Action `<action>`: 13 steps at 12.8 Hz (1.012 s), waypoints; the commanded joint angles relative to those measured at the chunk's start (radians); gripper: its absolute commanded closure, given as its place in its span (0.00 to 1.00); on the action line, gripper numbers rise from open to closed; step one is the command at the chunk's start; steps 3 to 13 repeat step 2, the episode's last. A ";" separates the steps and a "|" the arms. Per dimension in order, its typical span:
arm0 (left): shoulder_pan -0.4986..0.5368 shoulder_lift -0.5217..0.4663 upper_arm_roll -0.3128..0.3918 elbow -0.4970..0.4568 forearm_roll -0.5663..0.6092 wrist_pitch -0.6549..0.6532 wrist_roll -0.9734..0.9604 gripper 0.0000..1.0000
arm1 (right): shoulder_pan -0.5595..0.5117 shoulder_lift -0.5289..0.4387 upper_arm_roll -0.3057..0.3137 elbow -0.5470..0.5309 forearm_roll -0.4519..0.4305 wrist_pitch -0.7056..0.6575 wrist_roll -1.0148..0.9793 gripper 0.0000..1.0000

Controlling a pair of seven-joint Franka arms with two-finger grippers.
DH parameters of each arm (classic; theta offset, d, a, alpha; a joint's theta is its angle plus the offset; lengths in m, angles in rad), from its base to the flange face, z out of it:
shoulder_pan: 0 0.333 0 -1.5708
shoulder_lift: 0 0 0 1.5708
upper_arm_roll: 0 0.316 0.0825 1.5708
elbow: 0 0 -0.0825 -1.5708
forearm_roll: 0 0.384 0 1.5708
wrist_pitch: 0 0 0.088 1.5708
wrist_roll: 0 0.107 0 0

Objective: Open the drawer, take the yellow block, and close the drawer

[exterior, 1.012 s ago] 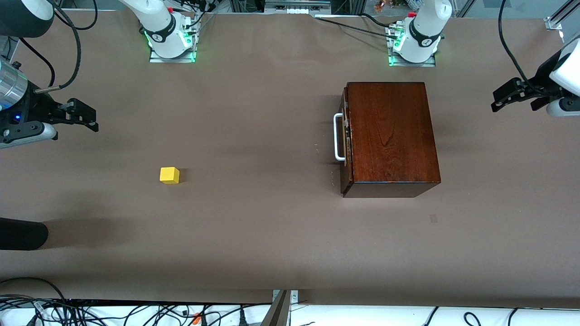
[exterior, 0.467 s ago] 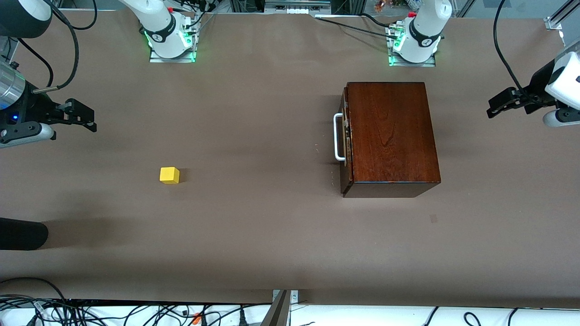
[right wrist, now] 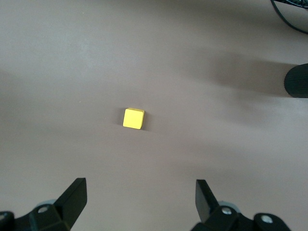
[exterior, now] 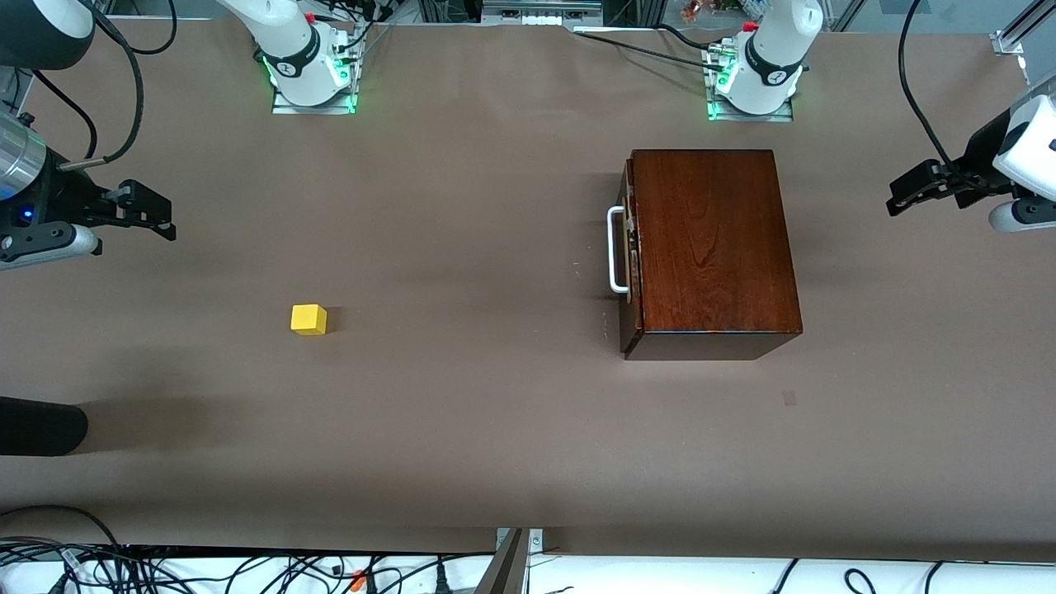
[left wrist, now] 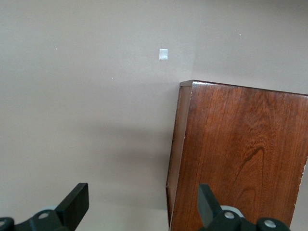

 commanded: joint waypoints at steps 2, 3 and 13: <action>-0.007 0.013 0.004 0.036 -0.012 -0.028 -0.009 0.00 | -0.007 0.006 -0.002 0.020 0.015 -0.020 -0.017 0.00; -0.007 0.013 0.004 0.036 -0.012 -0.028 -0.009 0.00 | -0.007 0.006 -0.002 0.020 0.015 -0.020 -0.017 0.00; -0.007 0.013 0.004 0.036 -0.012 -0.028 -0.009 0.00 | -0.007 0.006 -0.002 0.020 0.015 -0.020 -0.017 0.00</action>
